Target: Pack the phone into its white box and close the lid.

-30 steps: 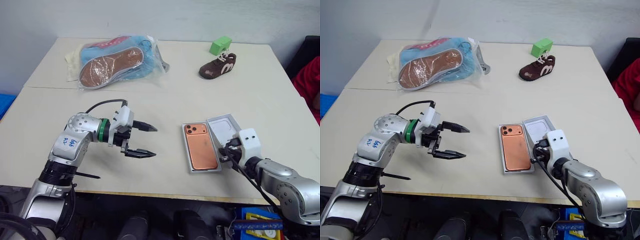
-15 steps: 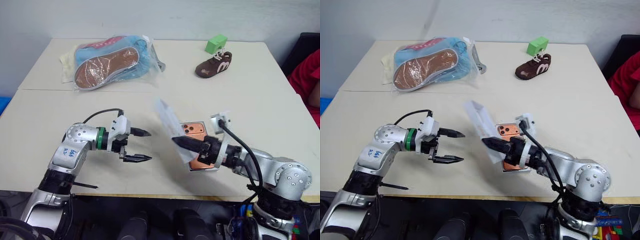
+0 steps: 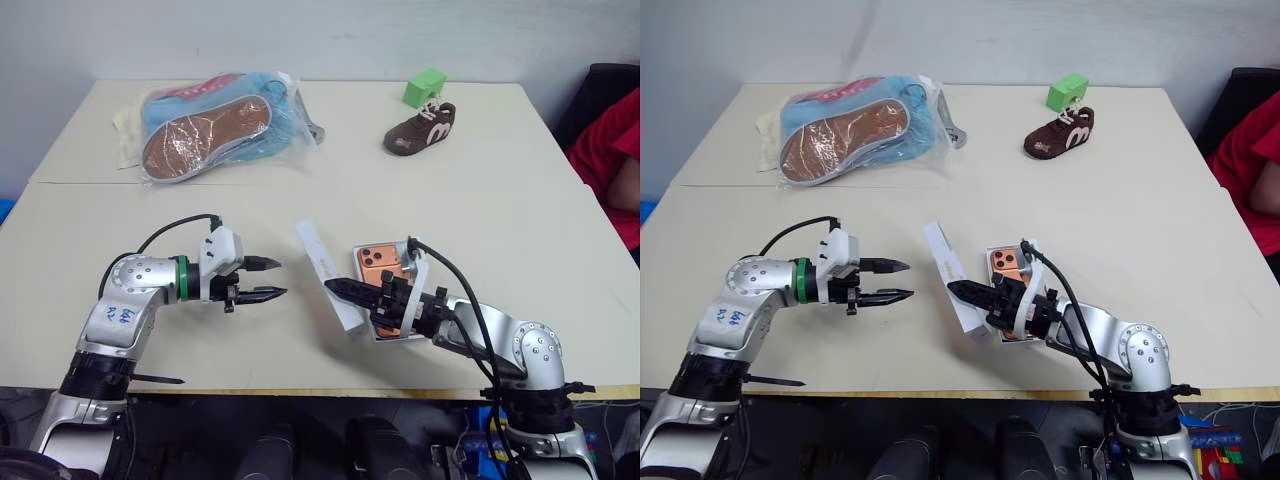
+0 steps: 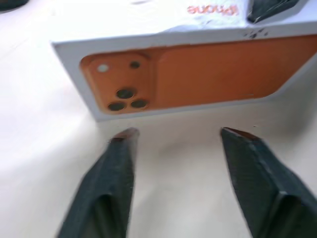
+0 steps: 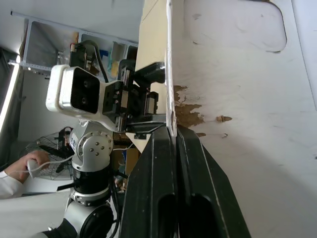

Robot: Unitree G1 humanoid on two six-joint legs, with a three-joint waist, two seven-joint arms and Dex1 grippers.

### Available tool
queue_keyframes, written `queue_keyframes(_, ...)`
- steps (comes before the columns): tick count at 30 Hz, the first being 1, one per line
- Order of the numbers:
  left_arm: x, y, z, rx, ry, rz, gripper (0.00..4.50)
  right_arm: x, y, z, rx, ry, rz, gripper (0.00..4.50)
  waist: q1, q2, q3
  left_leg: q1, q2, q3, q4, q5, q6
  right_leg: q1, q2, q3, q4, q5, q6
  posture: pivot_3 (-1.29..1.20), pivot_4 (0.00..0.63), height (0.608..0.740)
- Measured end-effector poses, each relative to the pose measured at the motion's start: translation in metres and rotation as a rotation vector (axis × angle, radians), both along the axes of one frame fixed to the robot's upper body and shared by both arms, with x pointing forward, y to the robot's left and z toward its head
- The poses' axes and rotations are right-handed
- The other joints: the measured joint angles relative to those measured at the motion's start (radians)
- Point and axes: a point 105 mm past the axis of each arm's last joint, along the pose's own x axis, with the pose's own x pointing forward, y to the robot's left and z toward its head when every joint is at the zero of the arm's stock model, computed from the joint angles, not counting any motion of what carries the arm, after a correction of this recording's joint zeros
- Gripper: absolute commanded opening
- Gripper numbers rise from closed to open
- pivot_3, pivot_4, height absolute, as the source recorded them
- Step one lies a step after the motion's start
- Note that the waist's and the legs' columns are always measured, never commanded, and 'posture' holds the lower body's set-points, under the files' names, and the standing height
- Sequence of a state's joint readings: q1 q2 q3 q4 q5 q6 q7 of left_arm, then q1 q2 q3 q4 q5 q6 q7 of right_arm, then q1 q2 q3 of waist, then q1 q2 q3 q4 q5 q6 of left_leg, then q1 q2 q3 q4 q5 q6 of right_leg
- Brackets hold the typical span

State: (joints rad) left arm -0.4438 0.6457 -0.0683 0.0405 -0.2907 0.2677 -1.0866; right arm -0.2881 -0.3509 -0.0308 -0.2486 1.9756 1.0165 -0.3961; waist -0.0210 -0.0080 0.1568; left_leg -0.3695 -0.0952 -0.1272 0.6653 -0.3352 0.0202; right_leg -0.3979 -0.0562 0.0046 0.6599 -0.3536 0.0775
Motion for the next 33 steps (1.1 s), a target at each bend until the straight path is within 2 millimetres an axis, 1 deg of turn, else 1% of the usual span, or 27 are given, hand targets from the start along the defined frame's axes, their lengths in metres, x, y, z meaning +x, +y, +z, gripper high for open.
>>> queue_keyframes(1, 0.006, -0.005, -0.002, 0.01, -0.009, 0.001, 1.58, -0.001, -0.002, 0.0, 0.011, 0.006, -0.022, 0.0, 0.005, 0.0, 0.0, 0.0, 0.0, 0.0, 0.0, 0.0, 0.0, 0.0, 0.0, 0.0, 0.0, 0.0, 0.0, 0.0, 0.15, 0.74)
queue_keyframes(3, 0.016, -0.013, -0.005, 0.016, -0.021, -0.003, 1.06, -0.001, -0.009, 0.0, 0.025, 0.009, -0.07, 0.0, 0.011, 0.0, -0.001, 0.0, 0.0, 0.0, 0.001, 0.0, 0.0, 0.001, 0.0, 0.0, 0.0, 0.0, 0.0, 0.0, 0.15, 0.74)
queue_keyframes(4, 0.022, -0.019, -0.006, 0.015, -0.027, -0.005, 0.68, -0.003, -0.011, 0.0, 0.028, 0.009, -0.091, 0.0, 0.018, 0.0, -0.001, 0.0, -0.001, 0.0, 0.001, 0.0, 0.0, 0.001, 0.0, 0.0, -0.001, 0.0, 0.0, 0.0, 0.15, 0.74)
queue_keyframes(6, 0.031, -0.028, -0.006, 0.01, -0.038, -0.011, 0.06, -0.006, -0.014, 0.0, 0.022, 0.007, -0.119, 0.0, 0.021, 0.0, -0.001, 0.0, -0.001, 0.0, 0.001, 0.0, 0.001, 0.0, 0.0, 0.0, -0.001, 0.0, 0.0, 0.0, 0.15, 0.74)
queue_keyframes(8, 0.037, -0.036, -0.006, 0.009, -0.046, -0.023, 0.03, -0.008, -0.018, 0.0, 0.009, 0.001, -0.14, 0.0, 0.02, 0.0, -0.001, 0.0, -0.001, 0.0, 0.001, 0.0, 0.001, 0.0, 0.0, 0.0, 0.0, 0.0, 0.0, 0.0, 0.15, 0.74)
queue_keyframes(9, 0.041, -0.044, -0.005, 0.003, -0.048, -0.037, 0.03, -0.01, -0.022, -0.001, -0.001, 0.0, -0.159, 0.0, 0.023, 0.0, -0.001, 0.0, -0.001, 0.0, 0.001, -0.001, 0.001, 0.001, 0.0, 0.0, 0.0, 0.0, 0.0, 0.0, 0.15, 0.74)
queue_keyframes(13, 0.046, -0.071, -0.003, -0.008, -0.054, -0.119, 0.0, -0.015, -0.036, -0.003, -0.033, -0.013, -0.232, 0.96, 0.022, -0.001, -0.001, 0.0, -0.001, 0.0, 0.001, -0.001, 0.001, 0.001, 0.0, 0.0, -0.001, 0.0, 0.0, 0.0, 0.15, 0.74)
queue_keyframes(15, 0.047, -0.078, -0.002, -0.013, -0.051, -0.148, 0.0, -0.016, -0.045, -0.004, -0.049, -0.015, -0.271, 1.75, 0.021, -0.001, -0.001, 0.0, -0.001, 0.001, 0.001, -0.001, 0.001, 0.001, 0.0, 0.0, -0.001, 0.0, 0.0, 0.0, 0.15, 0.74)
queue_keyframes(18, 0.046, -0.087, -0.004, -0.015, -0.043, -0.189, 0.0, -0.02, -0.062, -0.004, -0.097, -0.025, -0.335, 2.74, 0.021, -0.001, -0.001, -0.001, -0.001, 0.001, 0.001, -0.001, 0.001, 0.001, 0.0, 0.0, -0.001, 0.0, 0.0, 0.0, 0.15, 0.74)
queue_keyframes(20, 0.046, -0.093, -0.005, -0.019, -0.038, -0.209, 0.0, -0.022, -0.073, 0.003, -0.121, -0.066, -0.37, 3.36, 0.022, -0.001, -0.001, -0.001, -0.001, 0.001, 0.001, -0.001, 0.001, 0.001, 0.0, 0.0, -0.001, 0.0, 0.0, 0.0, 0.15, 0.74)
queue_keyframes(22, 0.046, -0.106, -0.005, -0.026, -0.036, -0.239, 0.0, -0.03, -0.089, 0.019, -0.168, -0.167, -0.389, 3.95, 0.025, -0.001, -0.001, -0.002, -0.001, 0.002, 0.001, -0.001, 0.002, 0.001, 0.0, 0.0, -0.003, 0.0, 0.0, 0.0, 0.15, 0.74)
queue_keyframes(24, 0.047, -0.115, -0.004, -0.037, -0.042, -0.256, 0.0, -0.038, -0.099, 0.034, -0.21, -0.259, -0.378, 3.95, 0.032, -0.001, -0.001, -0.002, -0.001, 0.002, 0.002, -0.001, 0.003, 0.002, 0.0, 0.0, -0.003, 0.0, 0.001, 0.0, 0.15, 0.74)
queue_keyframes(26, 0.048, -0.127, -0.001, -0.05, -0.058, -0.265, 0.0, -0.05, -0.099, 0.044, -0.266, -0.353, -0.307, 3.95, 0.04, -0.002, -0.001, -0.002, 0.0, 0.004, 0.002, -0.001, 0.004, 0.002, 0.0, 0.001, -0.004, 0.0, 0.001, 0.0, 0.15, 0.74)
queue_keyframes(28, 0.049, -0.136, 0.003, -0.07, -0.07, -0.273, 0.0, -0.059, -0.093, 0.046, -0.338, -0.429, -0.213, 3.95, 0.042, -0.003, 0.0, -0.002, 0.0, 0.005, 0.002, -0.001, 0.004, 0.003, 0.001, 0.001, -0.004, 0.0, 0.001, 0.0, 0.15, 0.74)
queue_keyframes(30, 0.05, -0.14, 0.008, -0.086, -0.08, -0.276, 0.0, -0.063, -0.088, 0.044, -0.411, -0.491, -0.139, 3.95, 0.043, -0.004, 0.0, -0.002, 0.0, 0.005, 0.002, -0.001, 0.004, 0.003, 0.001, 0.001, -0.004, 0.0, 0.001, 0.0, 0.15, 0.74)
queue_keyframes(31, 0.051, -0.137, 0.012, -0.106, -0.074, -0.272, 0.0, -0.063, -0.087, 0.04, -0.47, -0.524, -0.102, 3.57, 0.041, -0.004, 0.0, -0.002, 0.001, 0.006, 0.002, -0.001, 0.004, 0.002, 0.001, 0.002, -0.004, 0.0, 0.001, 0.0, 0.15, 0.74)
queue_keyframes(32, 0.051, -0.133, 0.017, -0.118, -0.065, -0.276, 0.0, -0.062, -0.087, 0.035, -0.53, -0.549, -0.069, 3.36, 0.041, -0.004, 0.0, -0.002, 0.001, 0.006, 0.002, -0.001, 0.004, 0.002, 0.001, 0.002, -0.004, 0.0, 0.001, 0.0, 0.15, 0.74)
queue_keyframes(33, 0.05, -0.127, 0.022, -0.119, -0.059, -0.29, 0.0, -0.061, -0.086, 0.029, -0.588, -0.571, -0.035, 3.02, 0.041, -0.004, 0.001, -0.002, 0.001, 0.006, 0.002, -0.001, 0.004, 0.002, 0.002, 0.002, -0.004, 0.0, 0.001, 0.0, 0.15, 0.74)
